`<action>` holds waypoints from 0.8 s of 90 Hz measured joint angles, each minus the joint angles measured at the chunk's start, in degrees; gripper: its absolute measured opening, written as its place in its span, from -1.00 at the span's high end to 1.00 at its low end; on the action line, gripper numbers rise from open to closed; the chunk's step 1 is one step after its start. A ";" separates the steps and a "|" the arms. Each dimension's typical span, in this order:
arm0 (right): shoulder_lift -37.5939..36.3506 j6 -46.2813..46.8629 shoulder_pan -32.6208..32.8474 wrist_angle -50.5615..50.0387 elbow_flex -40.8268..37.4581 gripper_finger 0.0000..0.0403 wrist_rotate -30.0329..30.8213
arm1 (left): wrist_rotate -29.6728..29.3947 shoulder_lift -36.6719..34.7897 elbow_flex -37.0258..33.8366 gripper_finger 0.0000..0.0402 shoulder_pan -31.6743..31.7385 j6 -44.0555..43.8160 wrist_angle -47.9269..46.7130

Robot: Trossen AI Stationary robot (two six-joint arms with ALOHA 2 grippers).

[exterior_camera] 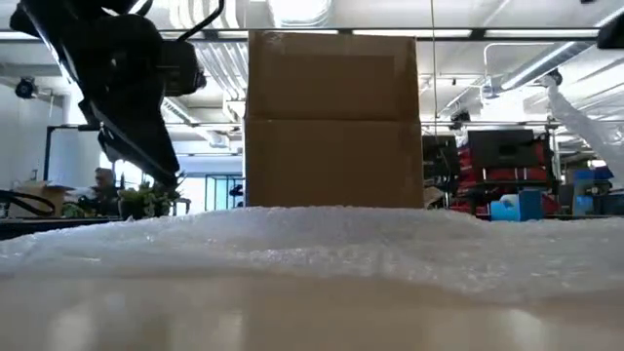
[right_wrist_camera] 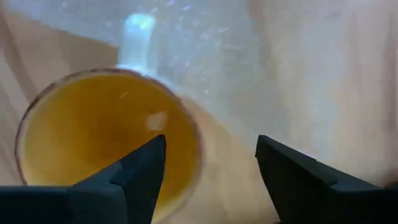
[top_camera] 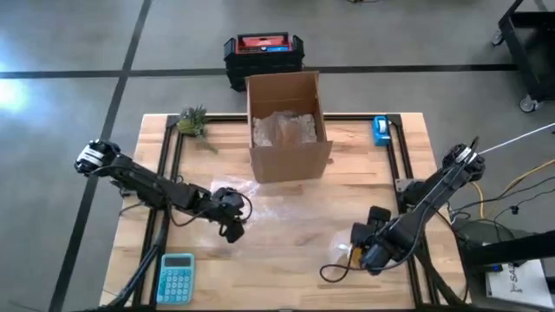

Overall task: Wrap mug
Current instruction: Wrap the yellow mug with bubble wrap

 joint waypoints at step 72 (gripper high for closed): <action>-1.03 -20.42 -4.42 -3.82 19.70 0.98 8.99 | -0.15 0.00 -0.02 0.28 0.02 0.87 1.70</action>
